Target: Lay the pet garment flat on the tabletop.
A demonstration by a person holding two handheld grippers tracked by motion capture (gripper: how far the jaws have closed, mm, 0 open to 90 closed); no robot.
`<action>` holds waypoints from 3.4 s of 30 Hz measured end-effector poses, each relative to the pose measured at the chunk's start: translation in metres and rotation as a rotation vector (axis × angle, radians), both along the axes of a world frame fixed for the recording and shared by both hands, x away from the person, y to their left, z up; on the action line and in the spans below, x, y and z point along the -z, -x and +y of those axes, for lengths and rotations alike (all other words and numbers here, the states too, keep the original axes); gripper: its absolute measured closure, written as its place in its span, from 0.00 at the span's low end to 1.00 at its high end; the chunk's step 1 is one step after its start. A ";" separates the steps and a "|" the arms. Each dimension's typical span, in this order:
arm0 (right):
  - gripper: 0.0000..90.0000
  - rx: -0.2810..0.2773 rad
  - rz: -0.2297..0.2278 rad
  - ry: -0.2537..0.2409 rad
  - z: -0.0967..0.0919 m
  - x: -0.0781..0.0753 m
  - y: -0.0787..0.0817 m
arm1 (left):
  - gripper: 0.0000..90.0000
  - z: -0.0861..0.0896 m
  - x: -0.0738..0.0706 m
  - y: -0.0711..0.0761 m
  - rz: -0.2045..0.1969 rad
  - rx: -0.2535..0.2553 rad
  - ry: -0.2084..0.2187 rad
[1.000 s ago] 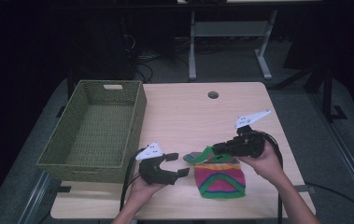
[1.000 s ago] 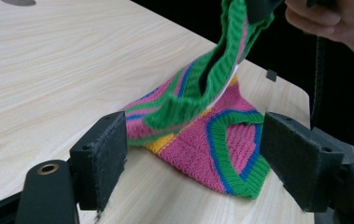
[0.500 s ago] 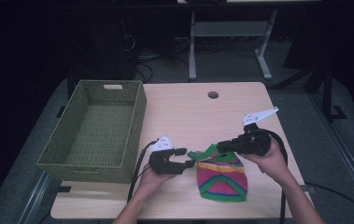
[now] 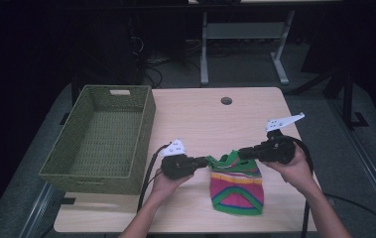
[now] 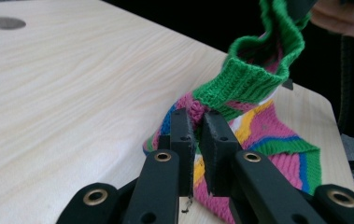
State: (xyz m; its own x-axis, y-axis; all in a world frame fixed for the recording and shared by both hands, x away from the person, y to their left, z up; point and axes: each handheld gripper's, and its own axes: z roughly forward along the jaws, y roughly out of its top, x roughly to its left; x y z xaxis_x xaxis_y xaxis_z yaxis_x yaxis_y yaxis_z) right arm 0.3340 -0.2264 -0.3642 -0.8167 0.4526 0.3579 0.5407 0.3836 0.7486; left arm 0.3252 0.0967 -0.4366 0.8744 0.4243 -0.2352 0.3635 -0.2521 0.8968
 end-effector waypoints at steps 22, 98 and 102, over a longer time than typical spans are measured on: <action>0.90 0.074 -0.028 0.067 -0.006 0.004 -0.003 | 0.95 0.003 -0.030 -0.008 -0.048 -0.030 -0.014; 0.48 0.204 0.132 0.051 -0.032 0.051 -0.068 | 0.46 0.000 -0.012 -0.043 0.075 -0.168 -0.077; 0.46 0.185 0.131 0.048 -0.033 0.053 -0.064 | 0.42 0.003 -0.010 -0.040 0.082 -0.165 -0.058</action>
